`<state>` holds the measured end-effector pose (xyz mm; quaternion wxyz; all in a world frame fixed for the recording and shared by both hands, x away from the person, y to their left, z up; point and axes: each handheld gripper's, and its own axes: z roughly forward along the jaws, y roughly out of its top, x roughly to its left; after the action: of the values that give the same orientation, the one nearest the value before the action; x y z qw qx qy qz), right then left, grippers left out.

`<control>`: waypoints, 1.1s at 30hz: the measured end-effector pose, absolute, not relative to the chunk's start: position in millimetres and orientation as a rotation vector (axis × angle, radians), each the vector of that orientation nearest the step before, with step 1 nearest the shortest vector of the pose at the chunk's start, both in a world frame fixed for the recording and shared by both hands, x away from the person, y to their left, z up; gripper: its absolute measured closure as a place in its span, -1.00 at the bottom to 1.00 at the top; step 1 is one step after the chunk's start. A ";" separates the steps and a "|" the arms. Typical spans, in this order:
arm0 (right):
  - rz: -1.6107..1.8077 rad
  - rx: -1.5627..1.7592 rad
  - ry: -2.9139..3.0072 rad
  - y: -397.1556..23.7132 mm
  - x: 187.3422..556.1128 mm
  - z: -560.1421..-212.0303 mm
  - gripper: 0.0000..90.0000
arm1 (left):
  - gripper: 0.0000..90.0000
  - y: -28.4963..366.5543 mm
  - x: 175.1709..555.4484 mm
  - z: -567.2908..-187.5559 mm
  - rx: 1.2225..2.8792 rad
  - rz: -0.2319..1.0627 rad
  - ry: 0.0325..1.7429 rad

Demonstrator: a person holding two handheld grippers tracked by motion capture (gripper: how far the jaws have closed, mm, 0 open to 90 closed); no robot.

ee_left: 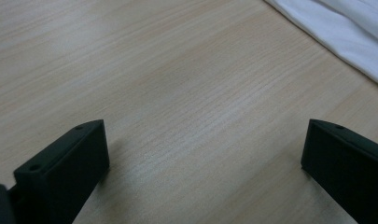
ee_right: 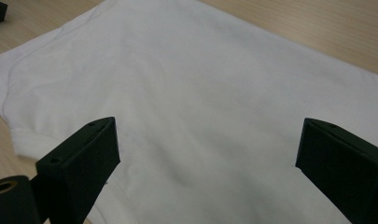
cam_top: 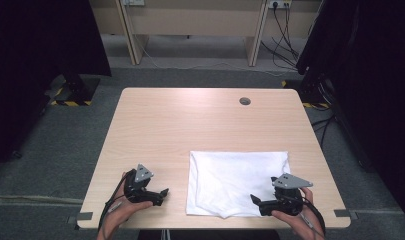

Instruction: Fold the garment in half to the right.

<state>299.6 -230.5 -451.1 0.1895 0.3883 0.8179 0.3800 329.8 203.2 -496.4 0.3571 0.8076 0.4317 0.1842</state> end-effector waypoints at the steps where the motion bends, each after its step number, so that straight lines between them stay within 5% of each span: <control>1: 1.068 1.091 2.304 -228.7 300.6 -451.2 -0.87 | -1.00 203.2 329.8 -496.4 2.085 0.475 1.114; 33: 1.085 0.984 2.349 -179.3 342.1 -431.7 -0.85 | -0.90 185.6 334.8 -481.6 1.993 0.441 1.165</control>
<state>342.1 -179.3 -431.7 0.1857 0.3492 0.8338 0.3850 334.8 185.6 -481.6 0.3853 0.7825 0.4575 0.1730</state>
